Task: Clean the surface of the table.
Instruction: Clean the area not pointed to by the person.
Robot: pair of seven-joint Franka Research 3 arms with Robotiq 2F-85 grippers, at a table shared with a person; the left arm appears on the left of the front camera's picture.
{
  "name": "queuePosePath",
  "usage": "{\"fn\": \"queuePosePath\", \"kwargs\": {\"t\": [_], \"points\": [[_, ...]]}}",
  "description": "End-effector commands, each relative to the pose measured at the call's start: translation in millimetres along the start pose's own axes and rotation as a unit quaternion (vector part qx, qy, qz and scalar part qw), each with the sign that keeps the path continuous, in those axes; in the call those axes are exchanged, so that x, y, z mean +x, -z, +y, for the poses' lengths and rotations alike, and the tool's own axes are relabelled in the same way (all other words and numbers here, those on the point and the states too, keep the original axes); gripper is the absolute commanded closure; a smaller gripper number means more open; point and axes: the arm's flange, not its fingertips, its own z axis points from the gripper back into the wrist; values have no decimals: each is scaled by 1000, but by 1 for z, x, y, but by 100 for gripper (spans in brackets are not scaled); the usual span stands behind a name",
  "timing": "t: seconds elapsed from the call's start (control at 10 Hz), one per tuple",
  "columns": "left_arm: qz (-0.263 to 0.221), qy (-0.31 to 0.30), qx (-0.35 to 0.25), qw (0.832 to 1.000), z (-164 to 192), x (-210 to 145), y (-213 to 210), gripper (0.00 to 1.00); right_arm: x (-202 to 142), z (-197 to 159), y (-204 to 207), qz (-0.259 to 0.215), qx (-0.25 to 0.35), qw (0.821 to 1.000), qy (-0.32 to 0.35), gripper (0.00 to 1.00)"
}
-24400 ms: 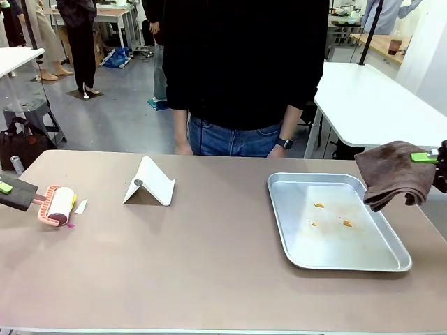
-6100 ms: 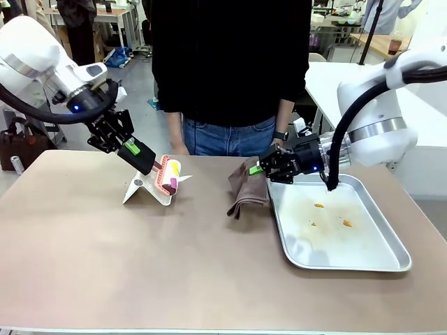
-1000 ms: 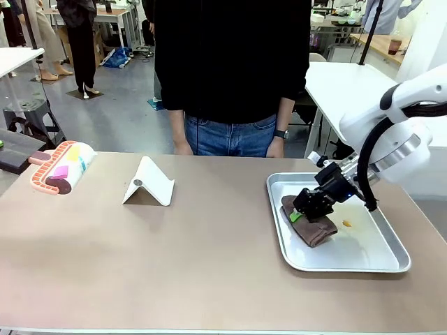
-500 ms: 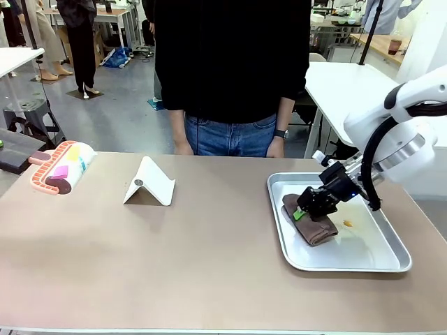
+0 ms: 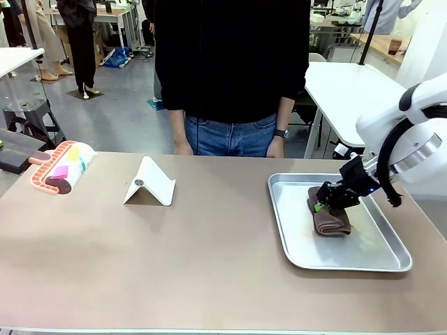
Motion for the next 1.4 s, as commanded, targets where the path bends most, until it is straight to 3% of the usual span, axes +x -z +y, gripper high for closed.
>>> {"fn": "queuePosePath", "kwargs": {"t": [0.0, 0.3, 0.8, 1.0, 1.2, 1.3], "points": [[0, 3, -2, 1000, -4, -2, 0, 78, -13, -32, -8, -5, -85, 996, 26, 88], [0, 3, -2, 1000, -4, -2, 0, 78, -23, -49, -33, -9, -104, 994, 45, 88], [0, 3, -2, 1000, -4, -2, 0, 78, -23, -50, -37, -25, -70, 996, 45, 88], [0, 3, -2, 1000, -4, -2, 0, 78, -27, -38, -59, -36, 2, 999, 39, 88], [0, 3, -2, 1000, -4, -2, 0, 78, -46, -30, -124, -87, 94, 991, 41, 88], [0, 3, -2, 1000, -4, -2, 0, 78, -60, -34, -160, -118, 165, 978, 43, 88]]}}
